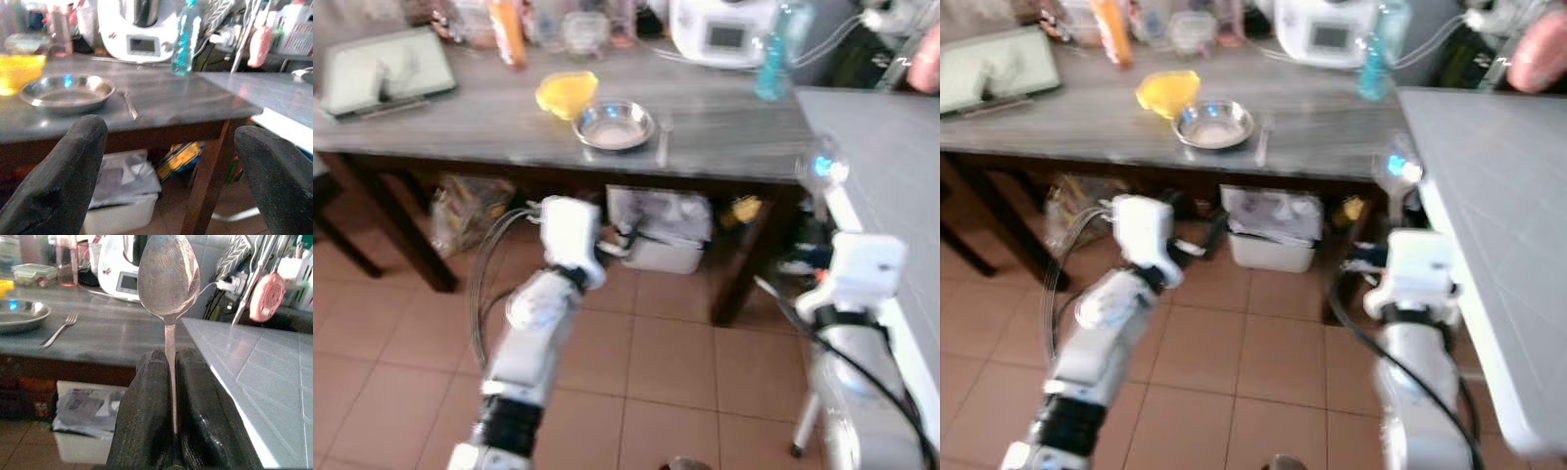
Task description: Setting the table
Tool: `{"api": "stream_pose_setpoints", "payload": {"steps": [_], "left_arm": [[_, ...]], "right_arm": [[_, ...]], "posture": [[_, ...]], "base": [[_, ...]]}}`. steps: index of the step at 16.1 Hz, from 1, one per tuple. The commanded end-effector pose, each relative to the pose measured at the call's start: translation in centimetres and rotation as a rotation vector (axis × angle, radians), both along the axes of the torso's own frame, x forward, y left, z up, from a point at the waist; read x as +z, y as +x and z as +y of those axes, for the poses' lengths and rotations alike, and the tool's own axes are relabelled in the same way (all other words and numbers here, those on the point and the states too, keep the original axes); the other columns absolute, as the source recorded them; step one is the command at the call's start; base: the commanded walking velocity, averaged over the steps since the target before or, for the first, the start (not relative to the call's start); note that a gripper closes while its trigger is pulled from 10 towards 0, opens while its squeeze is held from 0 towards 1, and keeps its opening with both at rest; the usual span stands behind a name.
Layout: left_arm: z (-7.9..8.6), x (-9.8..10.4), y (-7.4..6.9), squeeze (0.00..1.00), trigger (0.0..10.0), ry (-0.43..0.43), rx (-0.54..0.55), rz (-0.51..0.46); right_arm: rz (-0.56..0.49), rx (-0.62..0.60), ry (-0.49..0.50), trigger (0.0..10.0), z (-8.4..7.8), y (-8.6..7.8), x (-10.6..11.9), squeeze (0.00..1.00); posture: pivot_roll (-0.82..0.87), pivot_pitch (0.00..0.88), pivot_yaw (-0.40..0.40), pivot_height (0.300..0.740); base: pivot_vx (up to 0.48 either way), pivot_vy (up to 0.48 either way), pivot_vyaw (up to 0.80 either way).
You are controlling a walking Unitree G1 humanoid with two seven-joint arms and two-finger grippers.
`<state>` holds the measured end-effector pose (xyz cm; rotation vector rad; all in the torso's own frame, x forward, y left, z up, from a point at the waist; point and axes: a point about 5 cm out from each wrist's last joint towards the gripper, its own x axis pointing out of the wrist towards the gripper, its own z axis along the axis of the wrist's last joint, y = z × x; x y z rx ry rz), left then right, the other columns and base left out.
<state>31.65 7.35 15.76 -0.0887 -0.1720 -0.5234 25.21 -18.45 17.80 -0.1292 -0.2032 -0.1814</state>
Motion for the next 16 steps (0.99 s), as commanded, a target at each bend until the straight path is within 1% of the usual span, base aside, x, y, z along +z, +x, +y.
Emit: {"api": "stream_pose_setpoints", "payload": {"steps": [1,9,16], "left_arm": [[0.68,0.18,0.05,0.00,10.0,0.013,0.019,-0.010],[0.47,0.03,-0.09,0.00,10.0,0.015,0.010,-0.006],[0.60,-0.22,-0.16,0.00,10.0,0.029,0.002,0.000]], "right_arm": [[-0.037,0.018,0.007,10.0,0.52,-0.11,0.73,0.00],[-0.033,0.015,0.004,10.0,0.49,-0.23,0.70,0.00],[-0.023,0.006,0.004,10.0,0.43,-0.11,0.51,0.00]], "posture": [[0.05,0.124,-0.026,0.740],[0.04,0.125,-0.032,0.740],[0.05,0.125,-0.036,0.740]], "base": [[0.416,0.000,0.00],[0.415,0.000,0.00],[0.406,0.000,0.00]]}}
